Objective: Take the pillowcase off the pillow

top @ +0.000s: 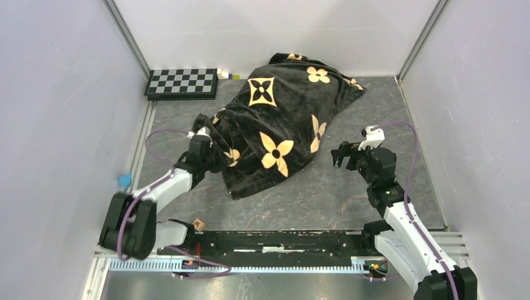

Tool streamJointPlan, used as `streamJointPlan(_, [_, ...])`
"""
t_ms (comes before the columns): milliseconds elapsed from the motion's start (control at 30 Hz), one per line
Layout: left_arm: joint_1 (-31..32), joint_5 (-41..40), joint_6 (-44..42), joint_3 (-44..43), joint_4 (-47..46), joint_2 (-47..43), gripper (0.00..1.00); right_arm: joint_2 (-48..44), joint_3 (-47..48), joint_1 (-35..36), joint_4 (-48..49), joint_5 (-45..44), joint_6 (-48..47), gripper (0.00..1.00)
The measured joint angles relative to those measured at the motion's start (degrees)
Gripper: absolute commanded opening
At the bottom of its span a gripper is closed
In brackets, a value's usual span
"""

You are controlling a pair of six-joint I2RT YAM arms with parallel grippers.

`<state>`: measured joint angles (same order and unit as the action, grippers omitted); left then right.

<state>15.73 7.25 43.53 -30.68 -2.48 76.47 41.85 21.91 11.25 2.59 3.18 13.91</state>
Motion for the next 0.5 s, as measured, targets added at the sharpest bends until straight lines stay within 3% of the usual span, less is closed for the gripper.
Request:
streamJointPlan(267, [0.1, -0.8, -0.9, 2.1, 11.5, -27.6, 0.02, 4.1, 0.1, 0.0, 0.2, 0.7, 2.1, 0.98])
streamJointPlan(500, [0.1, 1.9, -0.7, 8.2, 17.8, -36.6, 0.03, 13.3, 3.7, -1.3, -1.8, 3.4, 4.0, 0.97])
